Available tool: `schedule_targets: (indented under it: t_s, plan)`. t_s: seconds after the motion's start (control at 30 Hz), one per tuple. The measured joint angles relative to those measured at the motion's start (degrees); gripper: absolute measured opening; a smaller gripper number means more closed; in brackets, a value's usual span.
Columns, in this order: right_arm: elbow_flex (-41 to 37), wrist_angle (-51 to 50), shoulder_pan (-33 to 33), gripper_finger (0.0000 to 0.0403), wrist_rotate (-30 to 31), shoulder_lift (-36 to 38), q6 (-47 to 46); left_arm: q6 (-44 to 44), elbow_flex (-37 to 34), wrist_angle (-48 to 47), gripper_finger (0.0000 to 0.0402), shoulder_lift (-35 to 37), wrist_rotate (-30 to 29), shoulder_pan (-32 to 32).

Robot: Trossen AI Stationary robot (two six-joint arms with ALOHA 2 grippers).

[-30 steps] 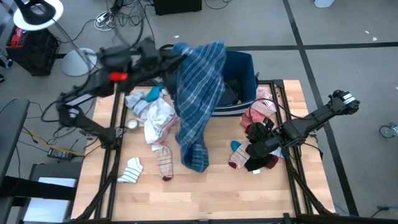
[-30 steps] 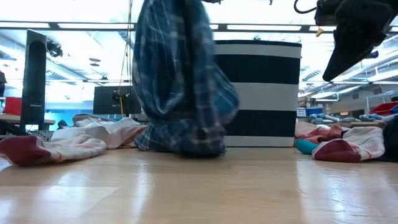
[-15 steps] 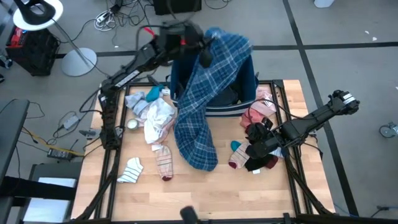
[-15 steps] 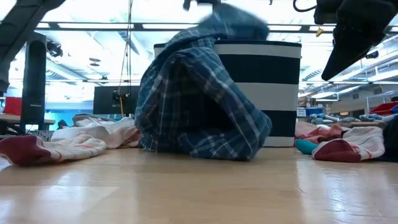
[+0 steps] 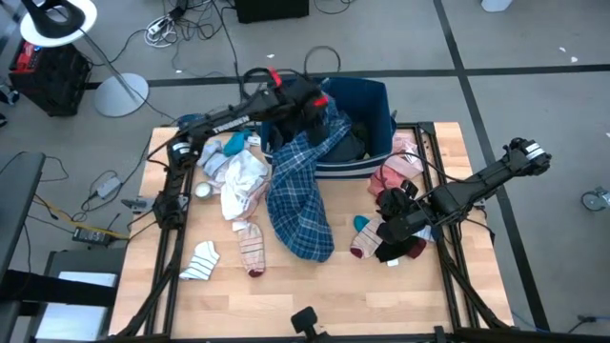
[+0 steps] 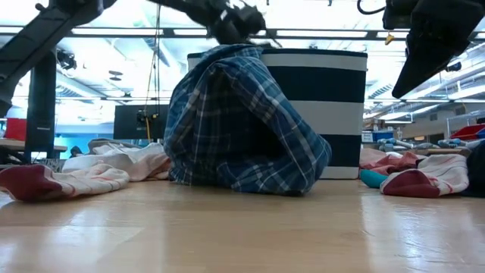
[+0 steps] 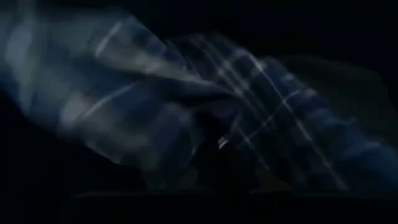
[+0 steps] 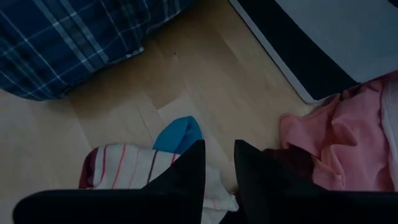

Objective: Sort clothes
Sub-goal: Put the blue patterned pants into the blue bin

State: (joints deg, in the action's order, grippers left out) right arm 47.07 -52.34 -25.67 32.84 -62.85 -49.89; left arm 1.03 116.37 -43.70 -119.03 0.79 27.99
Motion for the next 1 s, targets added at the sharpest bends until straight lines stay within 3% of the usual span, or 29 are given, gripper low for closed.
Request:
schedule_targets:
  t_s: [0.27, 0.43, 0.8, 1.0]
  plan:
    - [0.0, 0.0, 0.0, 0.0084, 0.0, 0.0, 0.1, 7.0, -6.7, 0.4, 0.0104, -2.5, 7.8, 0.7]
    - [0.0, 0.0, 0.0, 0.0084, 0.0, 0.0, 0.1, 5.0, -3.3, -4.6, 0.0153, -2.5, 8.1, 0.8]
    - [0.0, 0.0, 0.0, 0.0084, 0.0, 0.0, 0.1, 2.4, 18.4, -24.5, 0.016, -2.5, 6.3, 0.3]
    - [0.0, 0.0, 0.0, 0.0084, -0.1, 0.0, 0.1, 2.3, 16.4, -26.3, 0.016, 4.1, 3.4, -0.7]
